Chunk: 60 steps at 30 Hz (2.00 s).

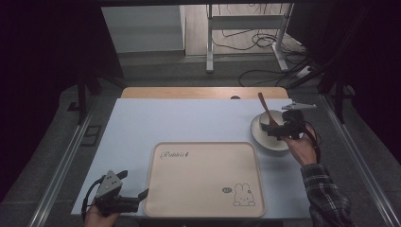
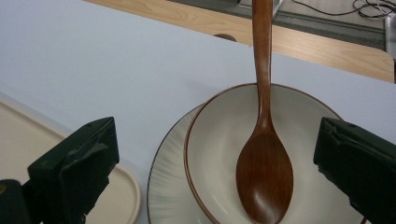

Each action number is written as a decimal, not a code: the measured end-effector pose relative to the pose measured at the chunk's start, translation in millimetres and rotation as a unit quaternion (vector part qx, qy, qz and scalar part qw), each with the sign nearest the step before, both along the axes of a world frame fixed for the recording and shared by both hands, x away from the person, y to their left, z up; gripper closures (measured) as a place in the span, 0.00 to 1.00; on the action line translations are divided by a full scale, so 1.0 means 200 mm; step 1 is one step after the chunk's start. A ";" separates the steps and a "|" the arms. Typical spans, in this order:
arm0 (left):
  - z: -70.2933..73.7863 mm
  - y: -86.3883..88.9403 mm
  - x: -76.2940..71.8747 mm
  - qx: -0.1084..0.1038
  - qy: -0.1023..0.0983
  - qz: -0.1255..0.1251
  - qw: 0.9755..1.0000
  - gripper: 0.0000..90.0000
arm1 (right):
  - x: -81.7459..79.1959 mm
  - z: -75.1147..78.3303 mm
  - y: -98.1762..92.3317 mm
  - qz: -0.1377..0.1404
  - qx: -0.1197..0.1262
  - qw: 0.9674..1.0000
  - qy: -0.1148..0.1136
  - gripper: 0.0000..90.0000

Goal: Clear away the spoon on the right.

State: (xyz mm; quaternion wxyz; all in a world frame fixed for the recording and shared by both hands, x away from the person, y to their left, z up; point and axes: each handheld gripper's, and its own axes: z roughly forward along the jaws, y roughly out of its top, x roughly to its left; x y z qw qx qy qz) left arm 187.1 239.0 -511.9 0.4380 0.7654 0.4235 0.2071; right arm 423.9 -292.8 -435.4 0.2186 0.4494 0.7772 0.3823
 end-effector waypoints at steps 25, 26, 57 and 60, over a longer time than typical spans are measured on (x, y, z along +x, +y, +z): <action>0.00 0.00 0.00 0.002 -0.002 -0.002 1.000 0.01 | 0.26 0.00 0.05 -0.015 -0.045 0.998 0.029 0.36; 0.00 0.00 0.00 0.002 -0.002 -0.002 1.000 0.01 | 0.28 0.00 0.05 -0.014 -0.048 0.998 0.033 0.36; 0.00 0.00 -0.01 0.003 -0.007 -0.005 1.000 0.01 | 0.50 0.06 0.13 -0.007 -0.078 0.995 0.055 0.87; 0.00 0.00 -0.01 0.003 -0.006 -0.004 1.000 0.01 | 0.49 0.08 0.13 -0.005 -0.079 0.996 0.051 0.87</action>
